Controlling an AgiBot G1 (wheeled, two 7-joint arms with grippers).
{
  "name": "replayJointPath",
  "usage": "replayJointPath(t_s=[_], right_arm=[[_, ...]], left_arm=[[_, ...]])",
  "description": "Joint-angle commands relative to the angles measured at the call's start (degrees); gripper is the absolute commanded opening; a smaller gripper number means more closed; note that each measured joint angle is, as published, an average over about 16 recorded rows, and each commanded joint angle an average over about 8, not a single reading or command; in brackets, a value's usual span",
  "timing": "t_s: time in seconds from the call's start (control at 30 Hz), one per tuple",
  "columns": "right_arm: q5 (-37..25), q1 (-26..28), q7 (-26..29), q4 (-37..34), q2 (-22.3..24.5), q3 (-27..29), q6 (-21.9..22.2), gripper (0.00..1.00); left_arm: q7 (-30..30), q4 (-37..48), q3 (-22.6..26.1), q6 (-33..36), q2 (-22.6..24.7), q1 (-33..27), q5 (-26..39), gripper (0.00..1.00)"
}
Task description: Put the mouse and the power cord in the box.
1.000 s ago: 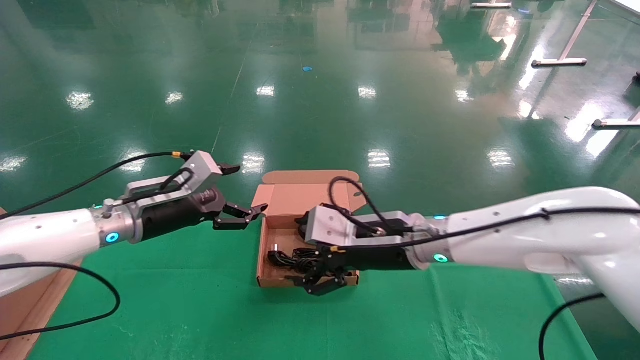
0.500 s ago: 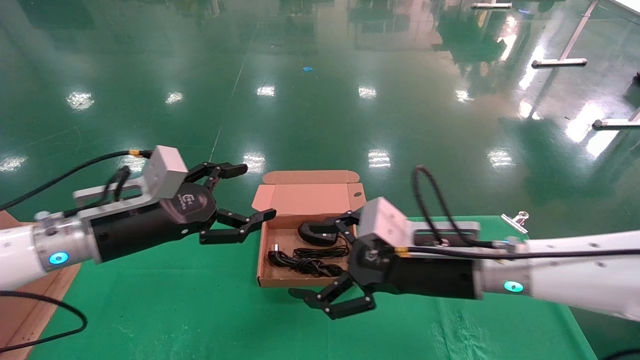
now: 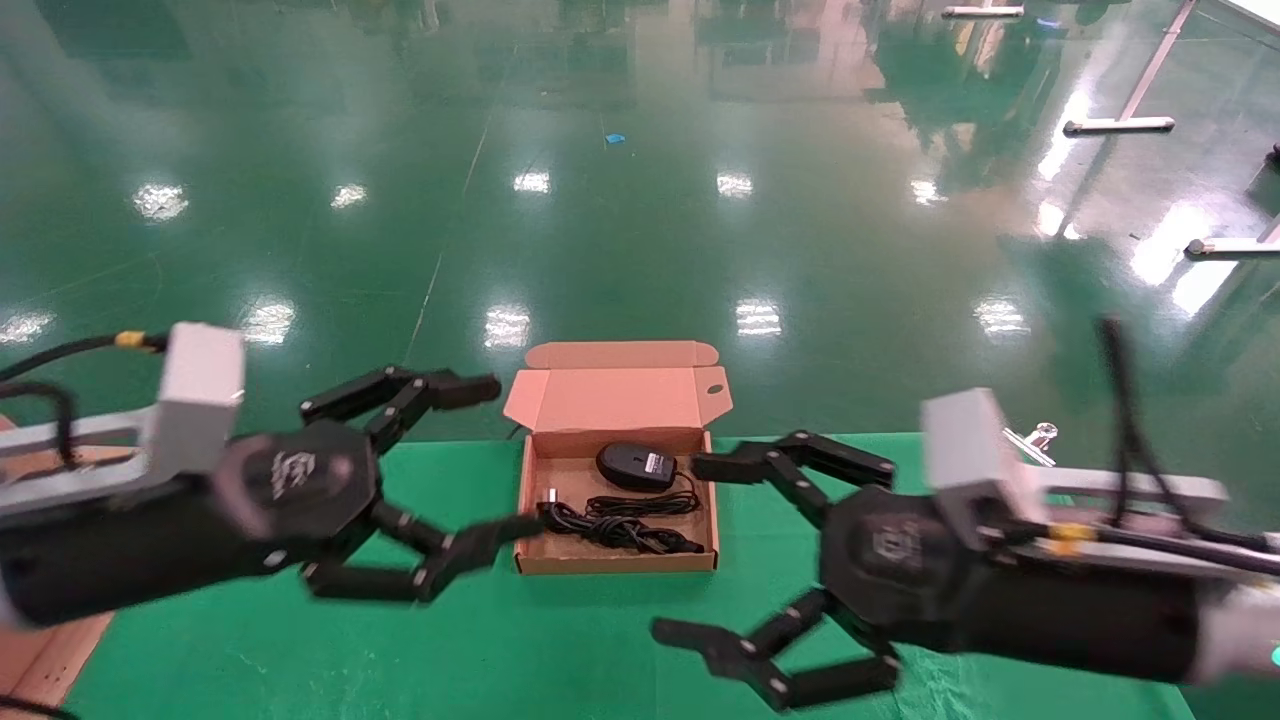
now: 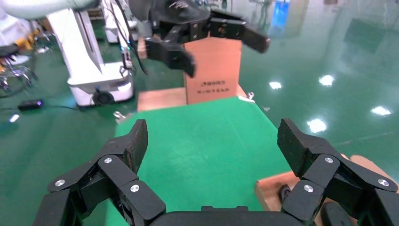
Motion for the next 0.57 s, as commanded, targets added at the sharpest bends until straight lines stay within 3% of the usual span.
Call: replayJointPath(t_s=[0.03,0.37,0.57], right_arm=[[1.0,-1.5,0.9,1.4,1.5,2.3,-1.5,1.00],[5.3,-7.9,5.0,7.4,8.0,12.5,-8.4,1.00],[6.4,-9.4,5.6,8.8,9.5,14.8,-9.9,1.00]], left_arm=[[-1.5,-2.3,-1.1,1.7,-1.2,1.2,-1.0,1.00],[-7.4,-12.1,-5.6,8.7,-6.3,6.0,-4.9,1.00],[-7.9,-13.9,-6.2,9.8,-7.0,6.6,-5.3,1.00]])
